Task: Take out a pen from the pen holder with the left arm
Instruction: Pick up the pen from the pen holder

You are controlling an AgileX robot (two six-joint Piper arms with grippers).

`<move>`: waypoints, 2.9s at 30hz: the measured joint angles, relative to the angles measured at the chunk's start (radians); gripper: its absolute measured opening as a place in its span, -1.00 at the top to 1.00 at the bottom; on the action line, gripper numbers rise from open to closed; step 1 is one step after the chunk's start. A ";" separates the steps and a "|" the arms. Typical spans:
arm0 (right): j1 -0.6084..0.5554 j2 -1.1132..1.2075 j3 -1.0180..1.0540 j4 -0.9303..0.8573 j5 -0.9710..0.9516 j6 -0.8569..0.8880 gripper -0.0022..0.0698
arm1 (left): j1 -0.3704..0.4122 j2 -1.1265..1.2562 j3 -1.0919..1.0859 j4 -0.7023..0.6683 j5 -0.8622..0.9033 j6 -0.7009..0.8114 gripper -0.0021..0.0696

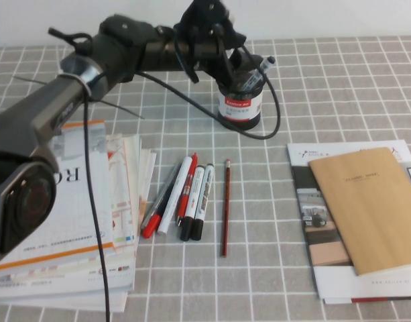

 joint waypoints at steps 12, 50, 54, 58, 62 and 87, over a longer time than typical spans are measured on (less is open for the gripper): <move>0.000 0.000 0.000 0.000 0.000 0.000 0.97 | 0.008 0.053 0.000 -0.101 -0.020 0.054 -0.18; 0.000 0.000 0.000 0.000 0.000 0.000 0.97 | 0.032 0.022 0.000 -0.198 -0.063 -0.072 -0.11; 0.000 0.000 0.000 0.000 0.000 0.000 0.97 | 0.039 -0.075 0.000 0.078 -0.149 -0.467 0.17; 0.000 0.000 0.000 0.000 0.000 0.000 0.97 | 0.041 -0.147 -0.001 0.394 -0.112 -0.751 0.64; 0.000 0.000 0.000 0.000 0.000 0.000 0.97 | 0.041 -0.165 -0.001 0.640 -0.023 -1.002 0.88; 0.000 0.000 0.000 0.000 0.000 0.000 0.97 | -0.063 -0.157 -0.146 1.130 0.470 -1.512 0.94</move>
